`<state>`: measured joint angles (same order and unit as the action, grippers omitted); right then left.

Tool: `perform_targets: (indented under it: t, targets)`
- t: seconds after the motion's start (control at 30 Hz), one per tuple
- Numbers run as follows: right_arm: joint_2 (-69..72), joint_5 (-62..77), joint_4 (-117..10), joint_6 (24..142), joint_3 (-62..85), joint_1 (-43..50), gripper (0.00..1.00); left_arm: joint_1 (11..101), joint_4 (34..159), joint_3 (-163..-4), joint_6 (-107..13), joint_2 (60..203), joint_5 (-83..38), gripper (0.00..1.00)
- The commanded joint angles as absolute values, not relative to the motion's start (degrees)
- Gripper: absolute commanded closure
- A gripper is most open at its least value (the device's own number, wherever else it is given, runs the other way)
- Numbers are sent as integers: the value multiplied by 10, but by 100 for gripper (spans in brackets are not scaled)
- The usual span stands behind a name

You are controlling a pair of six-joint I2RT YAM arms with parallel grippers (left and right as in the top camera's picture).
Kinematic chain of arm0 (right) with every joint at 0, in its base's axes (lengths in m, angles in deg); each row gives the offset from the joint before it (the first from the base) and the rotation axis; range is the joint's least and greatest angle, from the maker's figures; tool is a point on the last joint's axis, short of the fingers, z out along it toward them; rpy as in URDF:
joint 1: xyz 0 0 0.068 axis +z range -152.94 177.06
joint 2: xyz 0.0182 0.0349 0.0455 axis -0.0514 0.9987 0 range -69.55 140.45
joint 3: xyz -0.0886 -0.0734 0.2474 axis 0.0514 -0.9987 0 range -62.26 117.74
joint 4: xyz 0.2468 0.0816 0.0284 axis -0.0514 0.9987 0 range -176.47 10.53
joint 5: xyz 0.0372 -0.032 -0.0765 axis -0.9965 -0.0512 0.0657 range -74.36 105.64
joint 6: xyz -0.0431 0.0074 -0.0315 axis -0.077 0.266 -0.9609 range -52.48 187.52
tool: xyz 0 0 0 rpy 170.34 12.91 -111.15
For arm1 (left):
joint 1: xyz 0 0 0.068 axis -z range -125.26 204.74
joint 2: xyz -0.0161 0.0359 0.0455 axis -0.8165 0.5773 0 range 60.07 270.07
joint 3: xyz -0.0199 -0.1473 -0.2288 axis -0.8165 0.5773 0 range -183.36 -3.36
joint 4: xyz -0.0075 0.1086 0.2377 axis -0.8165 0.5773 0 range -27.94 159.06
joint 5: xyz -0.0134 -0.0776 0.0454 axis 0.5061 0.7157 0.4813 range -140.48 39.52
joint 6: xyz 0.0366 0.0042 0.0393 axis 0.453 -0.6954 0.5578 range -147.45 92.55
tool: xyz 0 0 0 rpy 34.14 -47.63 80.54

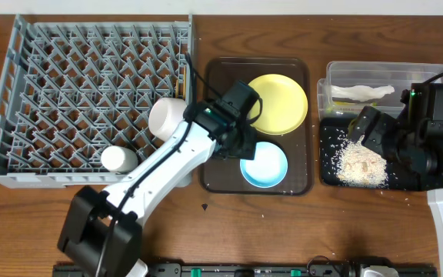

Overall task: Sort waste into correct bins and load items into the dishwasher
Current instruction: 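Lift the light-blue bowl with the left gripper and carry it to the rack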

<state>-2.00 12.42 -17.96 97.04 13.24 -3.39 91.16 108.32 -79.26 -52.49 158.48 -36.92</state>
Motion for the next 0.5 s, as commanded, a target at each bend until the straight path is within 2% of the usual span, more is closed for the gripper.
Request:
perform_targets:
  t: [0.0,0.23,0.37,0.47]
  targets:
    - [-20,121,-179,966,139,-40,1,903,1075,-756,-501,1633,-356,46]
    - [-20,119,-177,966,139,-40,1,912,1033,-750,-489,1694,-323,49]
    - [-20,115,-177,966,139,-40,1,921,1014,-750,-491,1722,-318,58]
    - [-20,115,-177,966,139,-40,1,925,1005,-750,-492,1735,-314,76]
